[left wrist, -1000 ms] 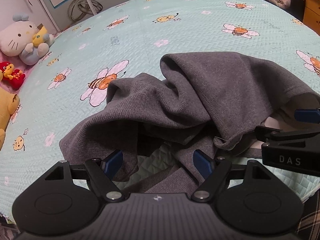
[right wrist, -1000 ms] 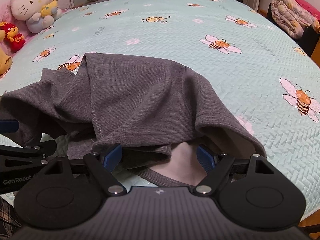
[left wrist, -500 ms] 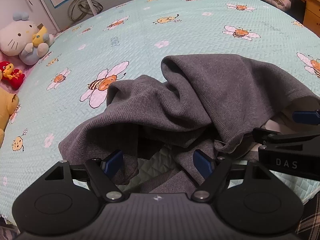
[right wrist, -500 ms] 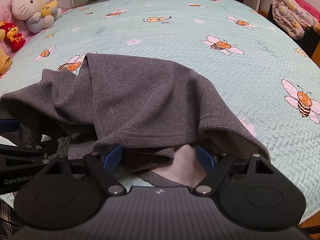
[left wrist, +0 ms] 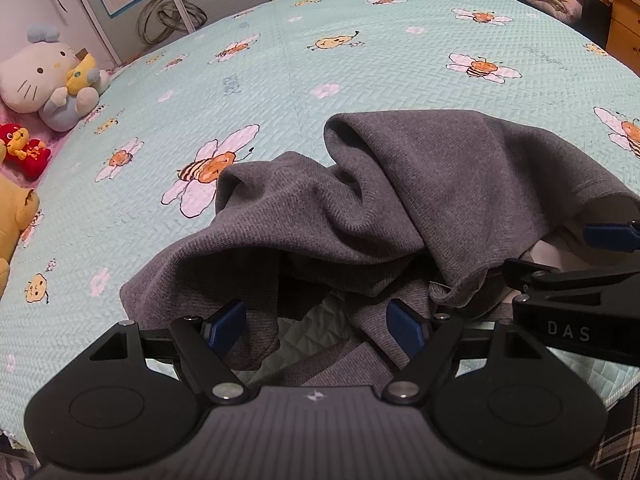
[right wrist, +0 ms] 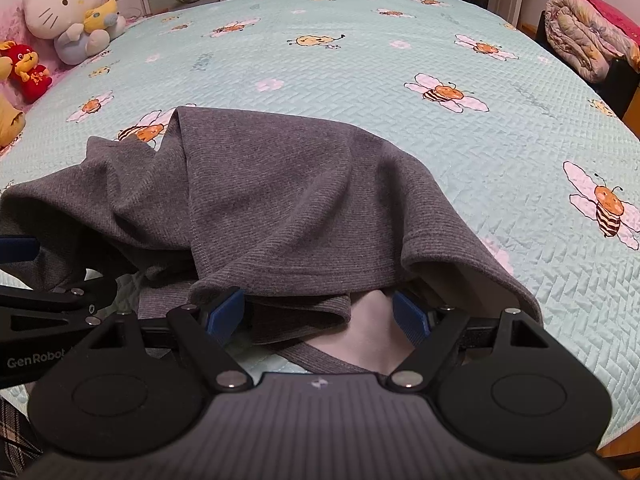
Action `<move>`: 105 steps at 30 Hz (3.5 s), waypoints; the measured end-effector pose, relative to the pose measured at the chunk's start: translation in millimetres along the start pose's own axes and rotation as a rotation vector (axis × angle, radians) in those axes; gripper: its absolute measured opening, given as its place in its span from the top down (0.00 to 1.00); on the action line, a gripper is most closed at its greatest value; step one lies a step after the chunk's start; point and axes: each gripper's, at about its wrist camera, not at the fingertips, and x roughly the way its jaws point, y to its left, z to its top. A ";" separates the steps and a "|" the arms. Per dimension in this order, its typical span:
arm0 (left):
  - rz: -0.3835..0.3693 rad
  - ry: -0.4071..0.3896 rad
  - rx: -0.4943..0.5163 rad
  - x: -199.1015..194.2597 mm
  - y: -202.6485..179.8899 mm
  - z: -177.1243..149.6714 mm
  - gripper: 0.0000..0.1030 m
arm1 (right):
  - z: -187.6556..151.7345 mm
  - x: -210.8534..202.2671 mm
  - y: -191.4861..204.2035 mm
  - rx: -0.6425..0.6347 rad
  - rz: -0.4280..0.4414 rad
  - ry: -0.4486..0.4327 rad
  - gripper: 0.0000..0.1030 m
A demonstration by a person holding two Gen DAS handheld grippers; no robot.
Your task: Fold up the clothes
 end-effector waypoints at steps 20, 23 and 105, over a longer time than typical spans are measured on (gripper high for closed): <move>-0.252 -0.098 -0.303 -0.6 82.0 -41.6 0.22 | -22.1 -37.5 9.6 -0.130 0.136 -0.348 0.19; -0.212 -0.071 -0.287 2.5 77.1 -38.3 0.22 | -20.6 -32.2 26.5 -0.253 0.132 -0.356 0.19; -0.161 -0.160 -0.153 59.0 -20.1 31.0 0.11 | 84.3 -46.7 -124.6 0.121 -0.177 -0.336 0.28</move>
